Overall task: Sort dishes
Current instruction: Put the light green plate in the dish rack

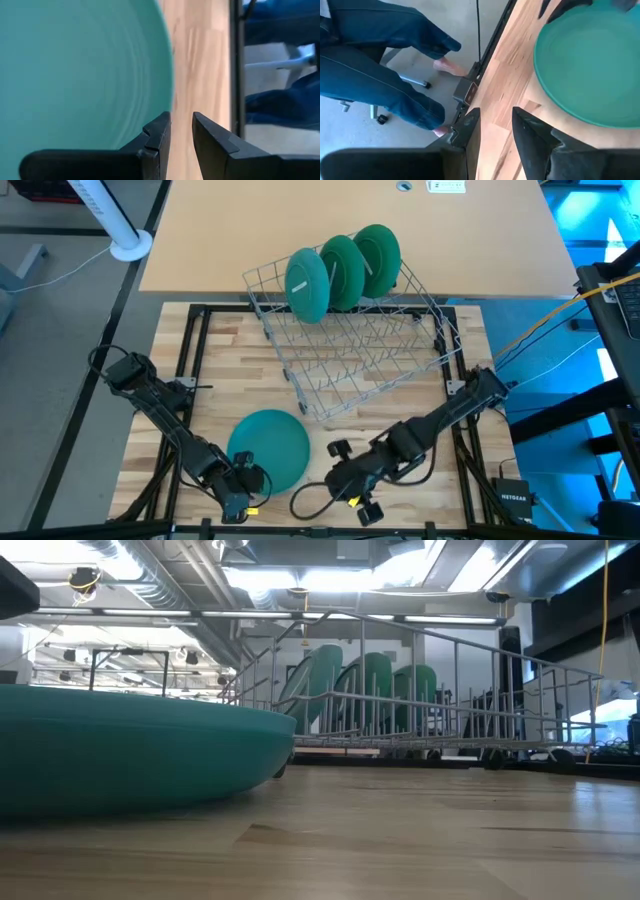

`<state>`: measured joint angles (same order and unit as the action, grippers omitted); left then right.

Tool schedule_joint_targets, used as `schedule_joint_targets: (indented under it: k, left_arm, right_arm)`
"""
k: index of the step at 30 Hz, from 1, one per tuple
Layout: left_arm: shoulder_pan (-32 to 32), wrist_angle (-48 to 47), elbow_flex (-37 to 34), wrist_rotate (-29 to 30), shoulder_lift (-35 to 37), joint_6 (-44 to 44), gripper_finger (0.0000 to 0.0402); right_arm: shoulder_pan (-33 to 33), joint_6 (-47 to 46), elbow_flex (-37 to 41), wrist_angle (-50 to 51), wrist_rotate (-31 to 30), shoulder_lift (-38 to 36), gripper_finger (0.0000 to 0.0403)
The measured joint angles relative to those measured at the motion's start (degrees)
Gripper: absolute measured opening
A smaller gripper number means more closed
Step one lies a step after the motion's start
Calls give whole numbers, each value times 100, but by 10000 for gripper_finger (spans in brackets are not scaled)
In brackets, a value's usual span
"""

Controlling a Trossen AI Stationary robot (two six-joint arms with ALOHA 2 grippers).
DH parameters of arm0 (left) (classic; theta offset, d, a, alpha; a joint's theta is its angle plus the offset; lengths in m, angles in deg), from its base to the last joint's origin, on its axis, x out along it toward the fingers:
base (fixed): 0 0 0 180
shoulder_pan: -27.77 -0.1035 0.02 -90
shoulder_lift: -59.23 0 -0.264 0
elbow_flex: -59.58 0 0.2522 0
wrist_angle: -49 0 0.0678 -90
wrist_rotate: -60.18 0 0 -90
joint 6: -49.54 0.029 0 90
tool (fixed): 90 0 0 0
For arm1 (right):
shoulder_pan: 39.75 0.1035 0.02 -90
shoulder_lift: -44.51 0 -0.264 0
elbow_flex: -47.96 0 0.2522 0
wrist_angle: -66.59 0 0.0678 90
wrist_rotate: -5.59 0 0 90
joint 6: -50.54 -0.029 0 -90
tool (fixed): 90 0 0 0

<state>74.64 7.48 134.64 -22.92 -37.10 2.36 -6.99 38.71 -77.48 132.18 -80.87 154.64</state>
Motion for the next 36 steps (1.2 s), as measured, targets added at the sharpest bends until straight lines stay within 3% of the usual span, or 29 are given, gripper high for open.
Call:
schedule_joint_targets:
  k: [18,36]
  left_arm:
    - [2,-237,0,-33,0,547,72]
    - [154,-578,2,-75,-7,870,72]
  right_arm:
    - [-12,-313,0,-291,11,634,115]
    - [-12,-310,0,-293,9,662,115]
